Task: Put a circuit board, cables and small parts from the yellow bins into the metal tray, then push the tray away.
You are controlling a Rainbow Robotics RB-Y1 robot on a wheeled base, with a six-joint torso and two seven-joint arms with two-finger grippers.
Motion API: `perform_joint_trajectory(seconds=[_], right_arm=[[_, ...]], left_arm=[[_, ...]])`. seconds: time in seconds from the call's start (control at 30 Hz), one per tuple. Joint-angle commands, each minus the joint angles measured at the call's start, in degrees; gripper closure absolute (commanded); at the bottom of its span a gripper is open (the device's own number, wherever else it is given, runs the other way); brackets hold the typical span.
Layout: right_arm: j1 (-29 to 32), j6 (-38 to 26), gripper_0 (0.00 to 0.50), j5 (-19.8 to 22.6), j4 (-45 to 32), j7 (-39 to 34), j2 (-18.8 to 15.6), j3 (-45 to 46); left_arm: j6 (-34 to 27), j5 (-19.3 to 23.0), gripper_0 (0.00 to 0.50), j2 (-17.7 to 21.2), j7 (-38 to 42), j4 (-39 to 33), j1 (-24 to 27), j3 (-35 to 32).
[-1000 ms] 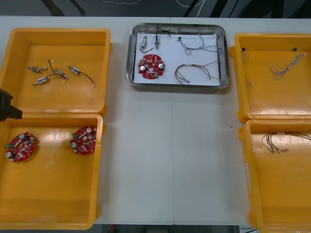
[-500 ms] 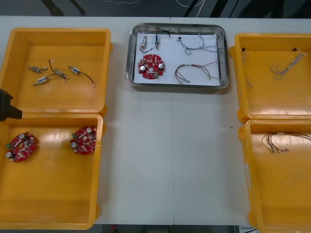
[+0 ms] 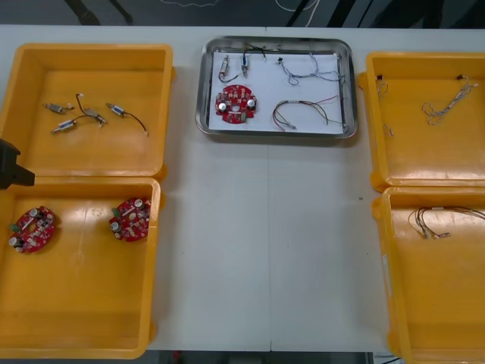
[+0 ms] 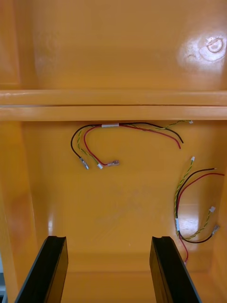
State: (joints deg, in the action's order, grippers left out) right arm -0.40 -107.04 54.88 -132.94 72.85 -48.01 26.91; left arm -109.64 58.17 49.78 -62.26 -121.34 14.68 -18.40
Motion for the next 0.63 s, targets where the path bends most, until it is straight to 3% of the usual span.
perform_joint_trajectory(seconds=[0.03,0.63], right_arm=[[0.6,0.4,0.000,-0.7,-1.6,0.5,0.4,-1.0],[0.6,-0.9,0.000,-1.0,-1.6,0.0,0.4,-1.4]], left_arm=[[-0.4,0.0,0.000,2.6,-4.1,-1.4,-0.9,-1.6],[-0.4,0.0,0.000,2.6,-4.1,-1.4,-0.9,-1.6]])
